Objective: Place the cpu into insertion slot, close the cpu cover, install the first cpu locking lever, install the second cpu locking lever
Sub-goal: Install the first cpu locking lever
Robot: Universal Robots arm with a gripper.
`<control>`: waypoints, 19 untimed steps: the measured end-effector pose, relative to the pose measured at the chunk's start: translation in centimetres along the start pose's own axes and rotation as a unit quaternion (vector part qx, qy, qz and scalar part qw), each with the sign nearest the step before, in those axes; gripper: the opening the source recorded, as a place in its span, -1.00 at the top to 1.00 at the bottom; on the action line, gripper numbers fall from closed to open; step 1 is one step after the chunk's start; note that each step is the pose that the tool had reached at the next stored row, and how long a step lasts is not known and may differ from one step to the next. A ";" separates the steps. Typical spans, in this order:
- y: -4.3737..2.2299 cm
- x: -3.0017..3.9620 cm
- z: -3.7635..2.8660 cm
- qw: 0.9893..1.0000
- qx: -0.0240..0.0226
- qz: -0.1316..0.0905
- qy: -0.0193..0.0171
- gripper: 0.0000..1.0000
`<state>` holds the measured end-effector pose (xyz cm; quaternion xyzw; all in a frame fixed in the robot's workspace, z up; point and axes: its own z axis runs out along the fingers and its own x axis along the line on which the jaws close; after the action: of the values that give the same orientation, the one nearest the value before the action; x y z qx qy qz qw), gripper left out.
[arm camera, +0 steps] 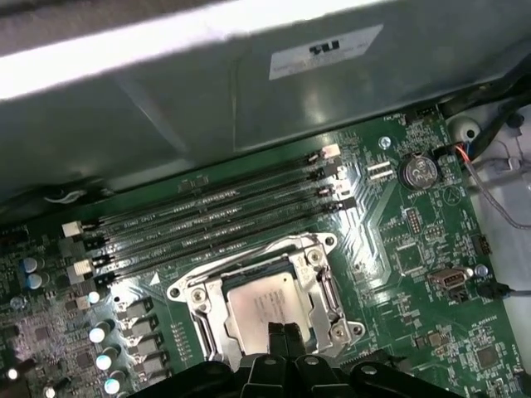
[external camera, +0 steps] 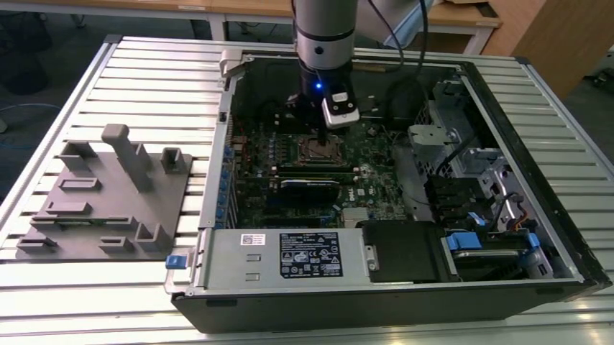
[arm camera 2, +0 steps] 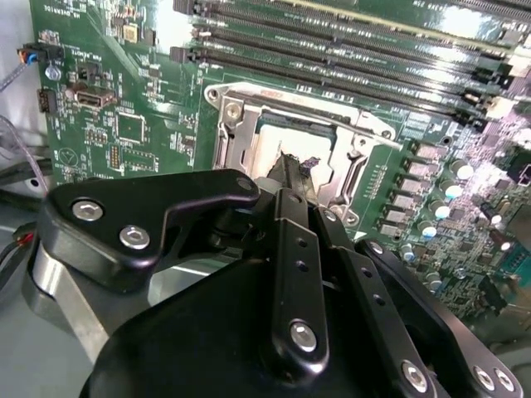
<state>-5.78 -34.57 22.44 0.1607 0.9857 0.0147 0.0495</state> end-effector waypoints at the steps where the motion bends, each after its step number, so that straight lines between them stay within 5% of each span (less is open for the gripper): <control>1: -0.11 -0.04 0.00 1.000 0.000 0.000 0.000 0.80; 10: -1.03 -0.35 -0.02 1.000 0.000 0.000 0.000 0.80; 19: -1.25 -0.49 -0.64 1.000 0.000 0.000 0.000 0.80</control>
<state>-5.78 -35.91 23.06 0.1606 0.9857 0.0147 0.0492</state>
